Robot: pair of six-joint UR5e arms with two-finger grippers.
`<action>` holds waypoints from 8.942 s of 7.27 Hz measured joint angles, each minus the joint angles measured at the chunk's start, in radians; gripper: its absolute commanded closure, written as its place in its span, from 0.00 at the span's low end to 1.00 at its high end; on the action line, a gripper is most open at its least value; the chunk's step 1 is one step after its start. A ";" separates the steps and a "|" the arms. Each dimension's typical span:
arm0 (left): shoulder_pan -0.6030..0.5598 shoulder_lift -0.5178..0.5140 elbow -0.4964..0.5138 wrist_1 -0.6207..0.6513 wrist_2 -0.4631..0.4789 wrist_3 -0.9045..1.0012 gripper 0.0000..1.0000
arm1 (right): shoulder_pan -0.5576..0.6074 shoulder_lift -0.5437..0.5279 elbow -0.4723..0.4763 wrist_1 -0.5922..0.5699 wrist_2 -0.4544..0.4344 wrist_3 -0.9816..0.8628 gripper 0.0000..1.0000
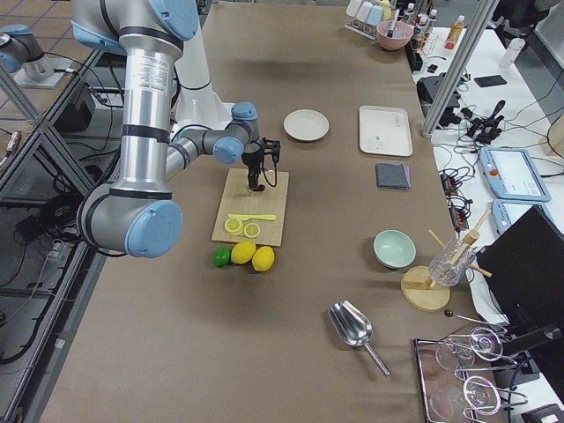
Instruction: Place red cherry on plate
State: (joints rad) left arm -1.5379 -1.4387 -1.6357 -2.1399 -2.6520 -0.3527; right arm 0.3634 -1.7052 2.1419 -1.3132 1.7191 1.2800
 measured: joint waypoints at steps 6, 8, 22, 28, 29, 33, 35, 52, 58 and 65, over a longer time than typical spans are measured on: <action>-0.002 0.011 -0.035 0.000 0.003 -0.001 0.02 | -0.057 -0.002 -0.012 0.018 -0.056 0.057 0.58; -0.001 0.011 -0.037 0.000 0.004 -0.002 0.02 | -0.060 -0.005 -0.013 0.019 -0.060 0.058 0.83; -0.005 0.049 -0.065 -0.001 0.006 0.001 0.02 | 0.432 0.299 0.288 -0.693 0.374 -0.258 1.00; -0.004 0.061 -0.072 0.000 0.002 0.000 0.02 | 0.322 0.892 0.045 -1.070 0.283 -0.160 1.00; -0.004 0.070 -0.072 0.000 0.001 0.000 0.02 | 0.306 0.960 -0.035 -1.068 0.263 -0.157 1.00; 0.004 0.086 -0.062 0.002 0.008 0.000 0.02 | 0.230 1.122 -0.337 -0.904 0.200 -0.156 1.00; 0.000 0.086 -0.054 0.005 0.009 0.000 0.02 | 0.205 1.150 -0.474 -0.787 0.156 -0.132 1.00; -0.041 0.109 -0.039 0.023 0.010 0.009 0.02 | 0.094 0.948 -0.452 -0.502 0.000 -0.128 0.00; -0.021 0.126 -0.042 0.021 0.012 0.076 0.02 | 0.557 0.555 -0.155 -0.589 0.335 -0.627 0.00; -0.083 0.149 0.032 0.137 0.138 0.153 0.02 | 0.867 0.394 -0.343 -0.534 0.502 -1.217 0.00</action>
State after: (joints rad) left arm -1.6206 -1.2894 -1.6042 -2.0032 -2.5141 -0.1994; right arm 1.2305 -1.3117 1.7985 -1.8472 2.2211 0.0633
